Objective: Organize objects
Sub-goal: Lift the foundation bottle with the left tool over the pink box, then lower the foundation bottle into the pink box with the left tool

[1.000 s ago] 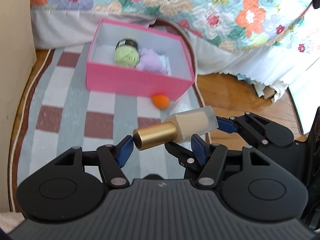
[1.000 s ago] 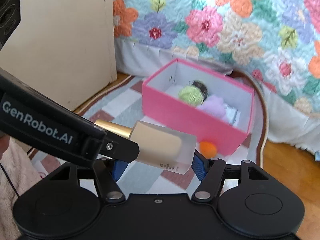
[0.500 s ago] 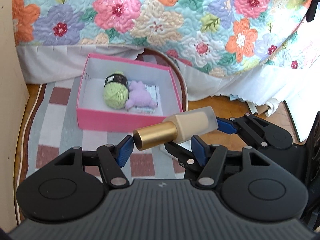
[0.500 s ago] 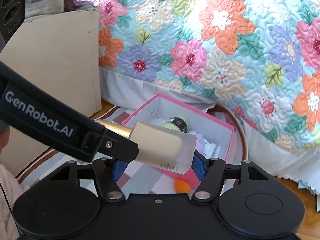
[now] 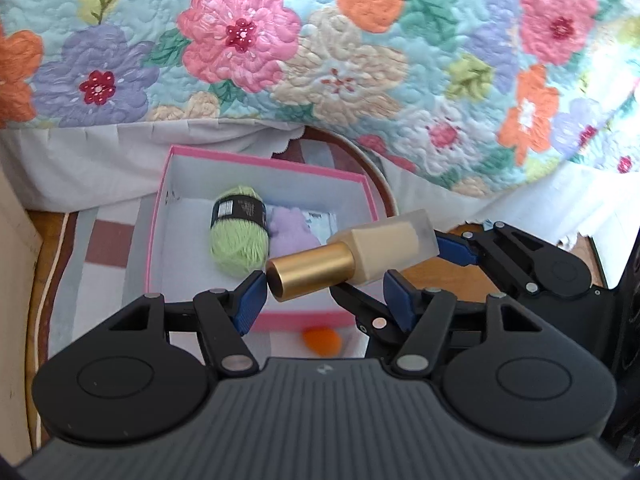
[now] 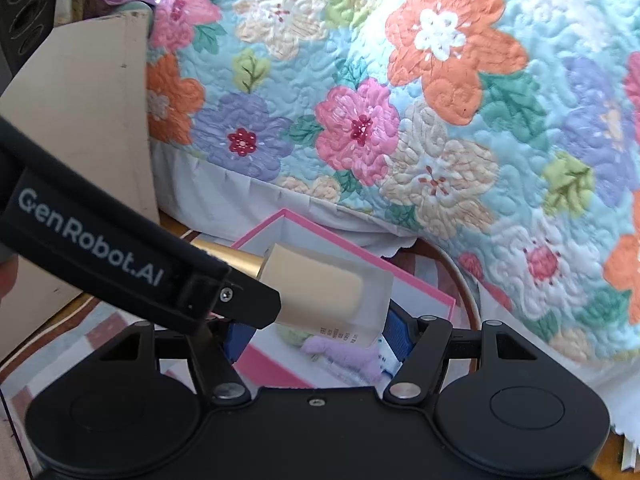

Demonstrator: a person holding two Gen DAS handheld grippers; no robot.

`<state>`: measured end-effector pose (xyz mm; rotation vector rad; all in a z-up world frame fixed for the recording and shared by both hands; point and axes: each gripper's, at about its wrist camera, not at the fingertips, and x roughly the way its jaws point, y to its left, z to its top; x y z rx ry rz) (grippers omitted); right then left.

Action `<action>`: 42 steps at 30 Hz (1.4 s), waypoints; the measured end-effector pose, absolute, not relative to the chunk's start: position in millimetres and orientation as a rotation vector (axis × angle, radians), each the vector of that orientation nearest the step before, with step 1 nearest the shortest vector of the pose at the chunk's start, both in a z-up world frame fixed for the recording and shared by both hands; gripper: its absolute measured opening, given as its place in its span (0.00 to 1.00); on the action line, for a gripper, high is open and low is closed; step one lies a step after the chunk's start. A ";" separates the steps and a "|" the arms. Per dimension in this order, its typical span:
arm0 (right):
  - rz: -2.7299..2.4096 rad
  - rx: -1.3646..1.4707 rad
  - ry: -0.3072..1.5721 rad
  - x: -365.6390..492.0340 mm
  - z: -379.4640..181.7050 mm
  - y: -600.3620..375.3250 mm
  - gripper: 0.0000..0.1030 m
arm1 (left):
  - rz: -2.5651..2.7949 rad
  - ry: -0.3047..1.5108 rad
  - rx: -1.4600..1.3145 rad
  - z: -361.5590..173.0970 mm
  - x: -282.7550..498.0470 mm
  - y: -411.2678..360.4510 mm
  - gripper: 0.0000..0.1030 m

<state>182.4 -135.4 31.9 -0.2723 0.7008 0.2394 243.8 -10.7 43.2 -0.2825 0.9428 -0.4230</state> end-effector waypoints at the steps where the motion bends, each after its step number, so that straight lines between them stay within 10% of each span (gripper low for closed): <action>1: 0.239 -0.269 0.706 191.9 28.9 -137.7 0.69 | -0.421 0.949 -0.287 39.2 254.4 -11.6 0.61; 25: 0.176 0.094 0.941 354.1 -107.2 -192.6 0.68 | -0.332 1.127 -0.386 -106.6 424.9 -32.9 0.60; 42: 0.089 0.137 0.992 372.0 -130.2 -210.6 0.71 | -0.305 1.043 -0.359 -100.5 415.6 -38.7 0.60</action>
